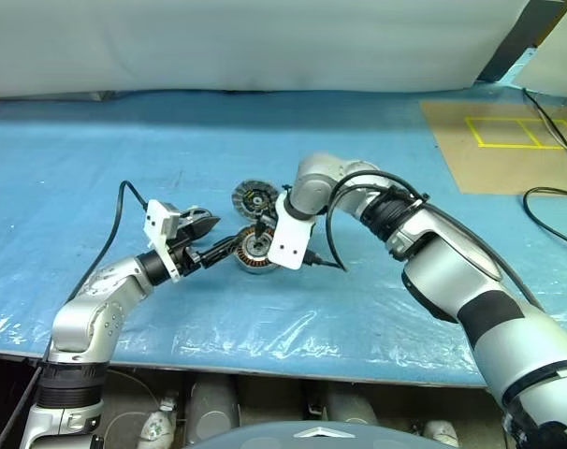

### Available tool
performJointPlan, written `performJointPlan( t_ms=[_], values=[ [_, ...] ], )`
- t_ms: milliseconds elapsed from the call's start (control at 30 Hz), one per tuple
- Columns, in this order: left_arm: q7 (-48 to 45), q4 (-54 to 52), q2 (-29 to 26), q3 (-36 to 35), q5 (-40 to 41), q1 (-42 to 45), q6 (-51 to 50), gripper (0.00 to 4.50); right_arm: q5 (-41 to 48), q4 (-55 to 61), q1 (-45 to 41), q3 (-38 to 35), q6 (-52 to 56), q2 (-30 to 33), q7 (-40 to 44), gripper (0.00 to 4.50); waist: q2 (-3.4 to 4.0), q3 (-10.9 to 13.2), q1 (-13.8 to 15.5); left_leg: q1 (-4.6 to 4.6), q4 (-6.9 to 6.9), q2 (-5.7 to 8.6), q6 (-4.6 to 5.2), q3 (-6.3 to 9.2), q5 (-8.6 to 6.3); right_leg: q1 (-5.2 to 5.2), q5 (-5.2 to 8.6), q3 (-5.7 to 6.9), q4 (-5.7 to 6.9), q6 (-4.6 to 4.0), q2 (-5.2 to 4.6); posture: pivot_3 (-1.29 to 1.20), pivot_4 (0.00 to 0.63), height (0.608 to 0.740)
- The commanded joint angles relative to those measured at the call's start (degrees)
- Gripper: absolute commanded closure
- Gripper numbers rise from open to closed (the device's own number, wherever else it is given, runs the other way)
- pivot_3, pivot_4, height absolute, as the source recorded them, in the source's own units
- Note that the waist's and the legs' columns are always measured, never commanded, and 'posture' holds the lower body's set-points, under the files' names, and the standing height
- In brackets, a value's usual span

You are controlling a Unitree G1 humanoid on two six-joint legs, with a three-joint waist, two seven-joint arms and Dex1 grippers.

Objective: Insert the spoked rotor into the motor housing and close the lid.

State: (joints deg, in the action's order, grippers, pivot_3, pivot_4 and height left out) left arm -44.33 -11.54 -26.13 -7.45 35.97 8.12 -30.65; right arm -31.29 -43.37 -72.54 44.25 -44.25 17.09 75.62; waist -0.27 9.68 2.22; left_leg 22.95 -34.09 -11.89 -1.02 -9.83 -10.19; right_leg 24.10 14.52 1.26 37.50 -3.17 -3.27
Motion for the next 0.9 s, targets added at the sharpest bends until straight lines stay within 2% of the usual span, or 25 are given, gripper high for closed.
performJointPlan(
  t_ms=[33, 133, 200, 333, 433, 533, 600, 700, 767, 900],
  values=[
    [-0.51, -1.13, -0.38, -0.24, 0.67, 0.39, 0.10, 0.08, 5.16, 1.58, -2.05, -2.69, 0.58, 0.60, 3.45, 1.04, 0.00, 0.00, 0.01, 0.02, 0.00, 0.00, 0.01, 0.00, 0.00, 0.00, 0.00, 0.00, -0.02, 0.00, -0.01, 0.00, 0.150, 0.740],
    [-0.71, -0.93, -0.52, -0.06, 0.65, 0.59, -0.05, 0.08, 12.25, 6.01, -1.46, -4.63, 3.92, 2.25, 10.33, 1.04, -0.01, 0.01, 0.02, 0.03, 0.00, 0.00, 0.02, 0.00, 0.00, 0.00, 0.00, 0.00, -0.02, 0.00, -0.01, 0.00, 0.150, 0.740],
    [-0.99, -1.03, -0.78, 0.08, 0.90, 0.76, -0.50, 0.08, 20.63, 13.16, 0.02, -5.04, 11.46, 5.77, 15.64, 1.04, -0.02, 0.01, 0.09, 0.04, 0.00, -0.01, 0.02, 0.02, 0.00, 0.00, 0.00, 0.01, -0.02, 0.00, 0.00, 0.00, 0.150, 0.740],
    [-1.39, -1.96, -1.17, 0.07, 1.40, 0.48, -1.10, 0.08, 31.15, 25.12, 2.83, -4.40, 26.79, 14.03, 16.88, 1.04, -0.05, 0.02, 0.53, 0.05, 0.00, 0.02, 0.03, 0.06, 0.00, -0.03, 0.00, 0.02, -0.05, 0.00, -0.02, 0.00, 0.150, 0.740],
    [-1.12, -3.55, -1.60, -0.37, 2.22, -0.26, -1.83, 0.08, 28.54, 34.59, 9.75, -11.56, 42.53, 18.70, 9.07, 1.04, -0.10, 0.00, 0.66, -0.01, 0.00, 0.02, 0.02, 0.06, 0.00, -0.10, 0.00, 0.02, -0.08, 0.01, 0.00, 0.00, 0.150, 0.740],
    [-1.28, -5.05, -2.61, -0.87, 3.03, -1.23, -2.91, 0.08, 27.22, 47.62, 18.05, -18.09, 66.18, 20.67, 0.19, 1.04, -0.09, 0.01, 0.89, -0.04, 0.02, 0.02, -0.01, 0.08, 0.00, -0.11, 0.00, 0.03, -0.11, 0.01, 0.02, 0.00, 0.150, 0.740],
    [-1.48, -5.68, -3.25, -1.29, 3.80, -1.64, -3.52, 0.08, 26.53, 52.28, 24.72, -22.00, 68.77, 22.43, -4.68, 1.04, -0.08, 0.02, 0.94, -0.09, 0.04, 0.03, -0.17, 0.06, 0.00, -0.11, -0.01, -0.01, -0.12, 0.02, 0.06, 0.00, 0.150, 0.740],
    [-2.07, -5.27, -4.35, -1.05, 4.22, -0.73, -4.35, 0.08, 32.81, 57.93, 38.02, -32.99, 78.03, 17.54, -14.57, 1.04, -0.09, 0.01, 1.27, -0.23, 0.13, 0.03, -0.29, 0.03, -0.06, -0.19, 0.00, -0.02, -0.20, 0.03, 0.09, 0.00, 0.150, 0.740],
    [-2.63, -4.24, -4.84, -0.64, 4.18, 0.36, -4.53, 0.08, 31.75, 58.26, 45.38, -35.08, 76.02, 16.07, -19.82, 1.04, -0.07, 0.01, 1.69, -0.47, 0.28, 0.03, -0.29, -0.01, -0.07, -0.39, 0.00, -0.04, -0.29, 0.03, 0.09, 0.00, 0.150, 0.740],
    [-3.84, -1.90, -5.35, 0.26, 3.35, 2.71, -4.34, 0.08, 31.34, 55.29, 52.42, -36.02, 71.66, 12.64, -27.13, 1.04, -0.05, 0.02, 1.74, -1.12, 0.81, 0.13, -0.30, -0.14, -0.06, -0.91, 0.01, -0.17, -0.71, 0.06, -0.02, 0.00, 0.150, 0.740]
  ],
)
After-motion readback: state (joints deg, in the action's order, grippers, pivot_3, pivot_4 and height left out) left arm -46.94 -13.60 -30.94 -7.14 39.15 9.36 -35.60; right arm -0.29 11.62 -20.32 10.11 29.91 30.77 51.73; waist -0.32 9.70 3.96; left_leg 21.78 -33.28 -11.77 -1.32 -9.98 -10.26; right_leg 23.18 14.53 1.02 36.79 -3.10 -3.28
